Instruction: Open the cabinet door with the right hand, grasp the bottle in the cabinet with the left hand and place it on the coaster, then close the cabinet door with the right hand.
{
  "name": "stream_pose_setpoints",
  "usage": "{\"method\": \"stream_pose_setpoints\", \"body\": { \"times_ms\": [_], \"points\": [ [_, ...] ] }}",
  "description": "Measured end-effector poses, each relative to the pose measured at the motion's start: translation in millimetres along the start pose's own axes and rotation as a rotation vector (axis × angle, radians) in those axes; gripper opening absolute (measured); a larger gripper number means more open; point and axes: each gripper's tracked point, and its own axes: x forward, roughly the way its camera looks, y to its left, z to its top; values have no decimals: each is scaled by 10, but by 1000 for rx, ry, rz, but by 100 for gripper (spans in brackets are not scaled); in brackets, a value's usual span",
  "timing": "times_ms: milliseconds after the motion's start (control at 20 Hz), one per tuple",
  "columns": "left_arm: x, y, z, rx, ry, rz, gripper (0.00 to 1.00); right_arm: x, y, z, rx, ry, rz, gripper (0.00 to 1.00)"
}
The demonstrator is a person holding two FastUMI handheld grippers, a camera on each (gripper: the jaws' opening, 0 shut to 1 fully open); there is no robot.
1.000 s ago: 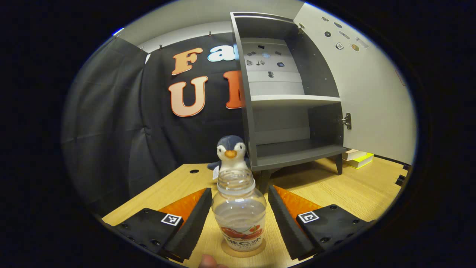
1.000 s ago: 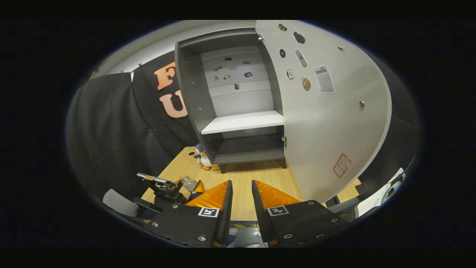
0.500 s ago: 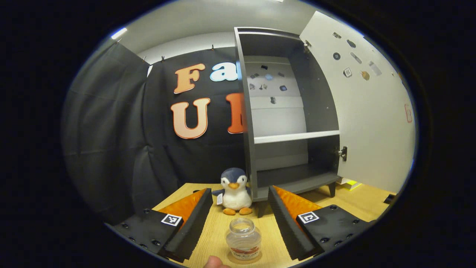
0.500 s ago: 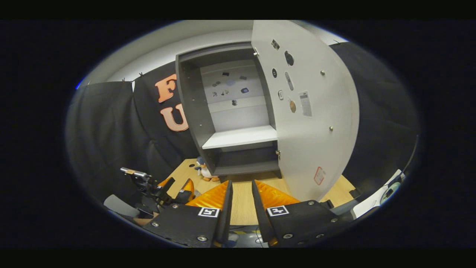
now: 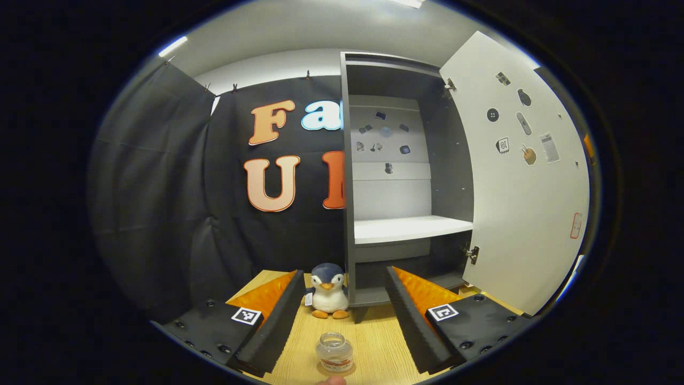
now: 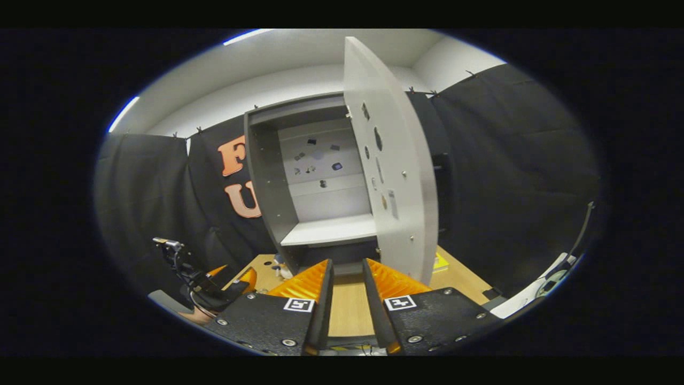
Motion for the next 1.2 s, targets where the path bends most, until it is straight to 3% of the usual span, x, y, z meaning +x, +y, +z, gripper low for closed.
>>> {"method": "stream_pose_setpoints", "body": {
  "times_ms": [200,350,600,650,700,800,1200],
  "points": [
    [-70,-64,101,-35,15,-20,100,-176,-497,213,-20,-51,-85,34],
    [-76,-48,225,-34,0,-18,96,-235,-843,273,-26,-62,-129,35],
    [-79,-26,335,2,-8,-8,97,166,-1065,252,-43,-27,-97,41],
    [-99,-29,336,3,-3,-11,97,246,-1081,240,-43,-25,-85,34],
    [-120,-29,350,9,-2,-12,98,321,-1092,238,-40,-21,-77,43],
    [-168,18,389,36,-6,-7,97,423,-1107,230,-29,-22,-64,43],
    [-233,192,454,47,-2,31,97,547,-1079,182,-46,-26,-29,43]
  ]
}}
